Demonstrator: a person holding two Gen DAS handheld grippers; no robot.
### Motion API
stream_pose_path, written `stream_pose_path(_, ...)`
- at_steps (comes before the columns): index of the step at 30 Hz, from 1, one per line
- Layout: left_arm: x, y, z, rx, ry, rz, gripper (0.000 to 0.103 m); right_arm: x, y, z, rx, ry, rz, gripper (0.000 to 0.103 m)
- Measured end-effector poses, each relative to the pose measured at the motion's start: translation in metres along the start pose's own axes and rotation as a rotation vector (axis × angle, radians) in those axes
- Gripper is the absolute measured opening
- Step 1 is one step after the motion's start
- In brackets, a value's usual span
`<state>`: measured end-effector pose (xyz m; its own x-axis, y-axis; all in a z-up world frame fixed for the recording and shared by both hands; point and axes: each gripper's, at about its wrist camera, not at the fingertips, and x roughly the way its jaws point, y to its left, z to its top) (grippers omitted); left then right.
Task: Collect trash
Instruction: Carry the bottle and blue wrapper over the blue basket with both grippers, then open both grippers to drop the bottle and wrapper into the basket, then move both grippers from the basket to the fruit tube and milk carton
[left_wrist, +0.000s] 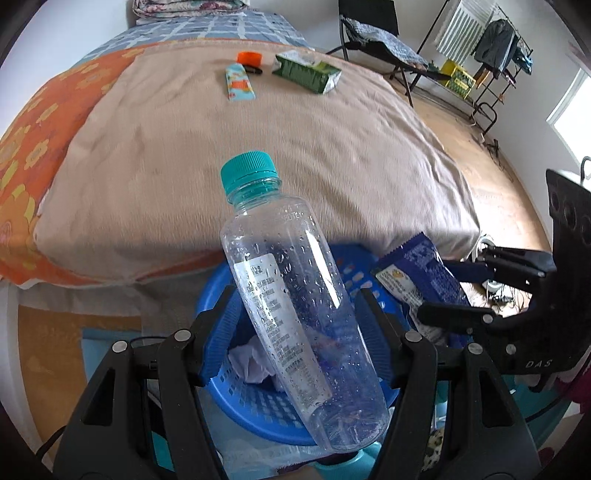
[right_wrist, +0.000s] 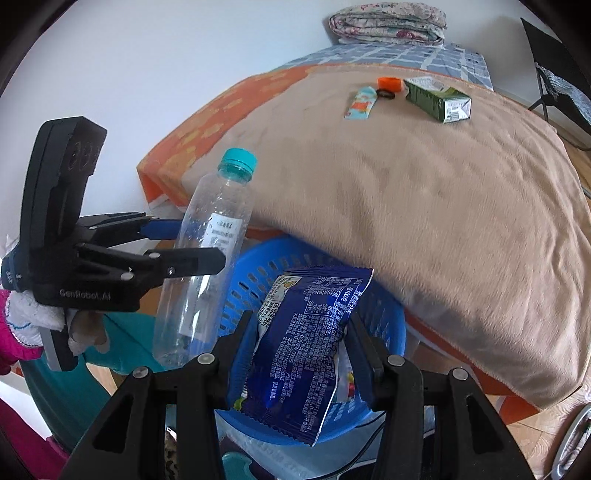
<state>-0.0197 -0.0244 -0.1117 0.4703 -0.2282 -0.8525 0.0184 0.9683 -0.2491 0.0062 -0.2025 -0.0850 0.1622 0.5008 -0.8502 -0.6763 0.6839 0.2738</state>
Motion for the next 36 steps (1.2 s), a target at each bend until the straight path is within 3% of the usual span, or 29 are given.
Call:
stream_pose_path(16,0.010,0.006,-0.022,0.009,0.062,0.016,0.066,0.014,0.006,-0.006,-0.027,0.052,-0.018,0.051)
stream_pose_path(20,0.013,0.006,-0.024,0.014,0.086,0.011,0.066,0.016,0.005,-0.003,-0.024,0.050,-0.027,0.054)
stream_pose_path(22,0.014,0.005,-0.024,0.019,0.092,0.013,0.066,0.017,0.005,-0.001,-0.016,0.050,-0.036,0.065)
stream_pose_path(24,0.013,0.006,-0.024,0.018,0.087,0.019,0.066,0.016,0.004,0.000,-0.011,0.043,-0.041,0.069)
stream_pose_path(36,0.011,0.008,-0.022,0.014,0.076,0.026,0.067,0.013,0.000,0.000,0.003,0.035,-0.056,0.074)
